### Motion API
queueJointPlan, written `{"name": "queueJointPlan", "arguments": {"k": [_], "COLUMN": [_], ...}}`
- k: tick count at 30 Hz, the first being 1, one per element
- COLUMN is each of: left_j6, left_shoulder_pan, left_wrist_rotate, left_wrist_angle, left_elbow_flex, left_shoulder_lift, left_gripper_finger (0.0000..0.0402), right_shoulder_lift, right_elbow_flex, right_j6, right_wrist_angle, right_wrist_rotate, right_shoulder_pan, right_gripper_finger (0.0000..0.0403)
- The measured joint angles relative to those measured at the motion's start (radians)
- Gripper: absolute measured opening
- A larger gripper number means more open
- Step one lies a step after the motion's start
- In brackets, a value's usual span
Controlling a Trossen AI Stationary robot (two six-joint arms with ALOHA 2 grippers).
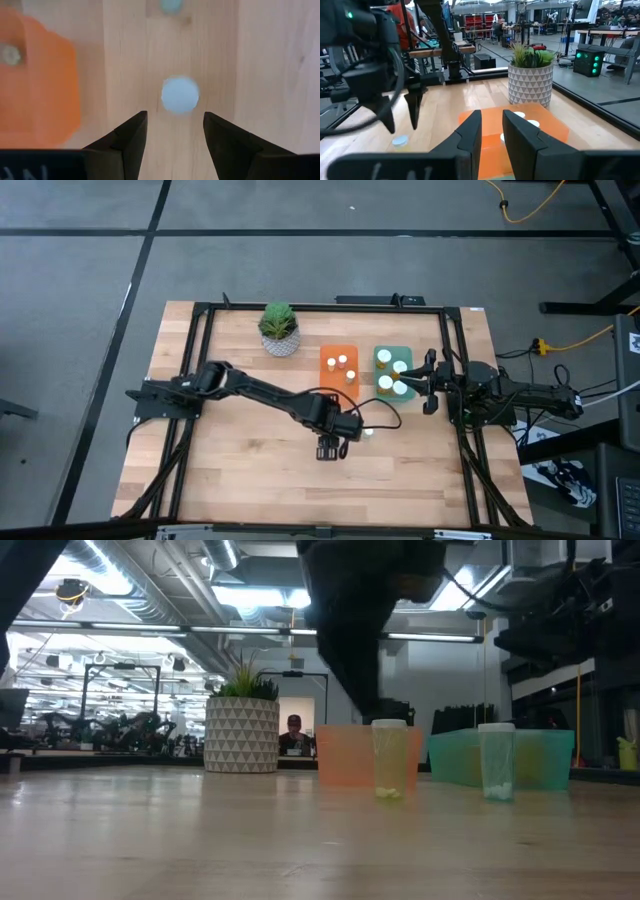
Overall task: Pick and place medicine bottles into bin by pill shape (circle, oval)
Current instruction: Put the small yellow bottle into the orange bin
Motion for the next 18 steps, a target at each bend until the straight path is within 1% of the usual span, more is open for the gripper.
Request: {"name": "queueJointPlan", "arguments": {"k": [1, 5, 7, 12, 18], "left_j6": [-0.001, -0.008, -0.009, -0.009, -0.011], "left_shoulder_pan": [-0.003, -0.009, -0.011, -0.011, -0.01], "left_wrist_rotate": [0.0, 0.0, -0.001, -0.007, -0.031], "left_wrist_angle": [-0.019, -0.01, 0.038, 0.1, 0.117], "left_elbow_flex": [0.0, -0.002, -0.001, -0.001, -0.001], "left_shoulder_lift": [0.004, 0.039, 0.049, 0.071, 0.071], "left_gripper_finger": [0.0187, 0.0187, 0.0187, 0.0187, 0.0187], "right_shoulder_lift": [0.0, 0.0, 0.0, 0.001, 0.002], "right_elbow_flex": [0.0, 0.0, -0.001, -0.001, -0.001], "right_j6": [0.001, 0.0, 0.001, -0.002, -0.002], "right_wrist_angle": [0.0, 0.0, 0.004, 0.001, 0.0], "right_wrist_rotate": [-0.001, -0.001, -0.001, -0.001, -0.001], "right_shoulder_pan": [0.0, 0.0, 0.0, 0.0, 0.0], "right_gripper_finger": [0.0081, 0.0081, 0.0081, 0.0081, 0.0081]}}
